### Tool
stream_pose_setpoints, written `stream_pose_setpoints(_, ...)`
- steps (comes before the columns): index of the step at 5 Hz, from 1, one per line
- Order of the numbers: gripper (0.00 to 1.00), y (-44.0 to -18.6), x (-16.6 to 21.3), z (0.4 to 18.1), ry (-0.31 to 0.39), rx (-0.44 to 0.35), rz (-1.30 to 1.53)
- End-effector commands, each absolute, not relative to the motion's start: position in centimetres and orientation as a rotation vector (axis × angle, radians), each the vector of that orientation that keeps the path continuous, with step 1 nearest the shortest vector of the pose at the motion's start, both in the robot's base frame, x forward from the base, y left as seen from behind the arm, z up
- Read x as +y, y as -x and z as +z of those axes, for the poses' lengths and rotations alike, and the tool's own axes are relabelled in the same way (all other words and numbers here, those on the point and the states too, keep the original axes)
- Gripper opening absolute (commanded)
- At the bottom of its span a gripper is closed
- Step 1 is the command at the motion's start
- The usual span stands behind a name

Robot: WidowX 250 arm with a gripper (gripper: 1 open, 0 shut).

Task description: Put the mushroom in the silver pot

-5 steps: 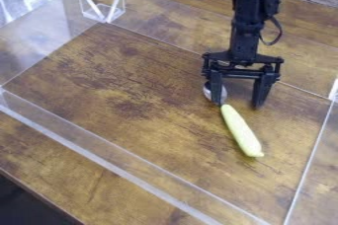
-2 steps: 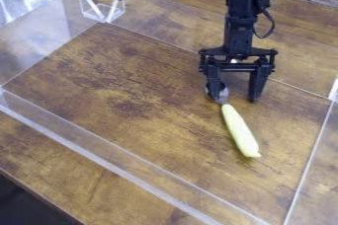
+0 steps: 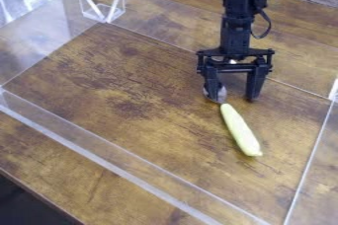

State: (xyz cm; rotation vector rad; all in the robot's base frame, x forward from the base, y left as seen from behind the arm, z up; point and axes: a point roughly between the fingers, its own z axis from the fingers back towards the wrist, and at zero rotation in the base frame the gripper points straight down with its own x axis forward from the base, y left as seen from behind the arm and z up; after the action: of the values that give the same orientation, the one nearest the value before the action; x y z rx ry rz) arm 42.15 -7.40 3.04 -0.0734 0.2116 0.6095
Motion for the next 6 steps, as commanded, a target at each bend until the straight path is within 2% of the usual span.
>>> stream_pose_setpoints(1, 1.0, -43.1, -7.3, 8.1, 0.13, 0.126, 0.71)
stream_pose_setpoints(2, 1.0, -43.4, -7.6, 9.3, 0.146, 0.123, 0.796)
stream_pose_setpoints(5, 1.0, -43.0, -9.9, 6.6, 0.115, 0.151, 0.731)
stream_pose_setpoints(6, 1.0, -42.0, -10.1, 7.2, 0.095, 0.155, 0.746)
